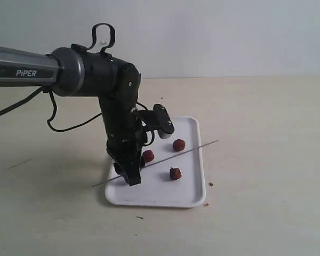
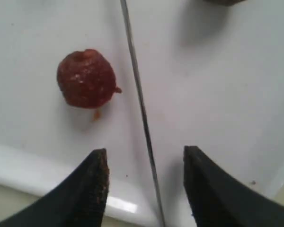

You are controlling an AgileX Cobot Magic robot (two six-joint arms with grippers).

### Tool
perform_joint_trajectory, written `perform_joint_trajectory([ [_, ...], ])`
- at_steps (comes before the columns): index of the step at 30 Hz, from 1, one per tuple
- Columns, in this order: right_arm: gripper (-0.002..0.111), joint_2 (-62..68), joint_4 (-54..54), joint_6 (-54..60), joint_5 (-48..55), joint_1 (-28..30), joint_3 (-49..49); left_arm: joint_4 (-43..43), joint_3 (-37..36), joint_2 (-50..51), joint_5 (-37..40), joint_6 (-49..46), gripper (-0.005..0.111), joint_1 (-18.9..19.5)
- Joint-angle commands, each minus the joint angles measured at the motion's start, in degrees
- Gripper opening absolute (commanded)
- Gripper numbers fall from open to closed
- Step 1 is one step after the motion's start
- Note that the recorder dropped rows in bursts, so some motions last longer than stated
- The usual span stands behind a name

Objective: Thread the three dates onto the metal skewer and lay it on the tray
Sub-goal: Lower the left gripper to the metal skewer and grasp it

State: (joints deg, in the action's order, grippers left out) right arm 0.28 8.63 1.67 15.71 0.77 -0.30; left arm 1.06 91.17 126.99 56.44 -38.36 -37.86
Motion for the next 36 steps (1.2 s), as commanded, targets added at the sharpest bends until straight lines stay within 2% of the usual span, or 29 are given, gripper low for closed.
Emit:
perform_joint_trajectory([
  [1, 0.0, -0.3, 0.0, 0.2, -0.6, 0.2, 0.3, 0.5, 0.3, 1.4, -2.3, -0.2, 0.05, 0.0],
  [6, 0.0, -0.3, 0.0, 0.2, -0.6, 0.2, 0.3, 0.8, 0.3, 1.5, -2.3, -0.2, 0.05, 0.0],
  [8, 0.0, -0.3, 0.0, 0.2, -0.6, 0.2, 0.3, 1.0, 0.3, 1.5, -2.3, -0.2, 0.046, 0.0],
  [15, 0.0, -0.3, 0.0, 0.2, -0.6, 0.2, 0.3, 1.0, 0.3, 1.5, -2.3, 0.0, 0.0, 0.0],
  [26, 0.0, -0.3, 0.0, 0.2, -0.6, 0.2, 0.3, 1.2, 0.3, 0.5, -2.2, -3.2, 0.0, -0.2],
  [33, 0.0, -0.3, 0.0, 0.2, -0.6, 0.2, 0.3, 10.3, 0.3, -4.6, -2.6, -8.9, 0.0, -0.6],
  [36, 0.0, -0.3, 0.0, 0.2, -0.6, 0.2, 0.3, 11.6, 0.3, -7.4, -2.5, -9.8, 0.0, -0.6],
])
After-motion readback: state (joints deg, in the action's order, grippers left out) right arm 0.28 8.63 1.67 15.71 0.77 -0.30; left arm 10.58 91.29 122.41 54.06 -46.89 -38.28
